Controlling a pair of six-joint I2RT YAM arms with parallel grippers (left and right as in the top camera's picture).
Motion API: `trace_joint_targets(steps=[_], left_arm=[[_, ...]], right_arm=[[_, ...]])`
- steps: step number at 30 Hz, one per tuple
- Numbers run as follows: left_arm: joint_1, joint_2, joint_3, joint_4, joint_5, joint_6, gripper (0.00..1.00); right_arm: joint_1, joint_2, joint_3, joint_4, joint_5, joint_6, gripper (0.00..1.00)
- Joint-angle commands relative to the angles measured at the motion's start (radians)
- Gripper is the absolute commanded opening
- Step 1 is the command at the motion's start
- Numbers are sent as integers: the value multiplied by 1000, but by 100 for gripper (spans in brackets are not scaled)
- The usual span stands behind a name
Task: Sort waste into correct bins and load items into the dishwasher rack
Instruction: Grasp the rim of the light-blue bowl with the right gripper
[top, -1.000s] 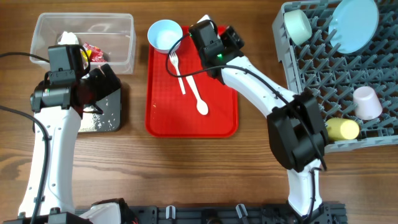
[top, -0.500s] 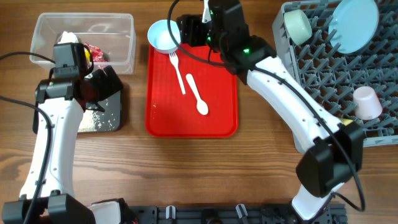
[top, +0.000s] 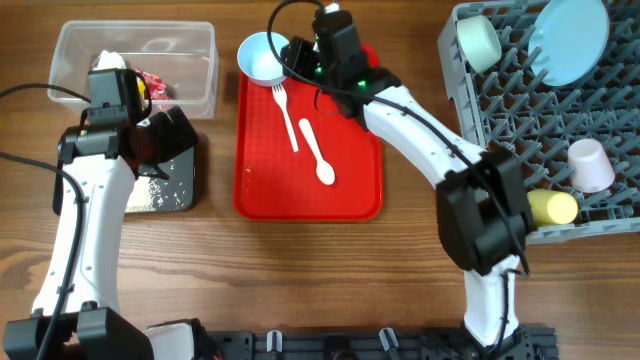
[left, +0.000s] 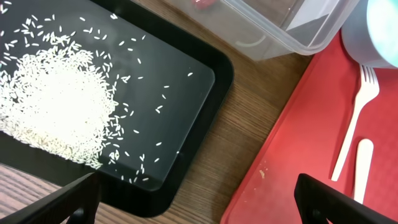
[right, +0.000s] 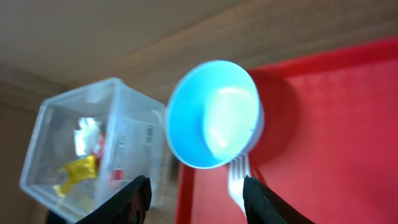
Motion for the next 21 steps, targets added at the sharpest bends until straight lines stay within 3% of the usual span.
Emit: trace_joint_targets(steps=[1, 13, 21], left_arm=[[4, 9, 8, -12, 1, -13, 100], [4, 9, 8, -38, 1, -13, 100], [4, 9, 8, -34, 1, -13, 100]], right_arm=[[-2, 69, 3, 34, -12, 28, 52], [18, 219, 5, 237, 19, 101, 52], [18, 239, 53, 248, 84, 75, 52]])
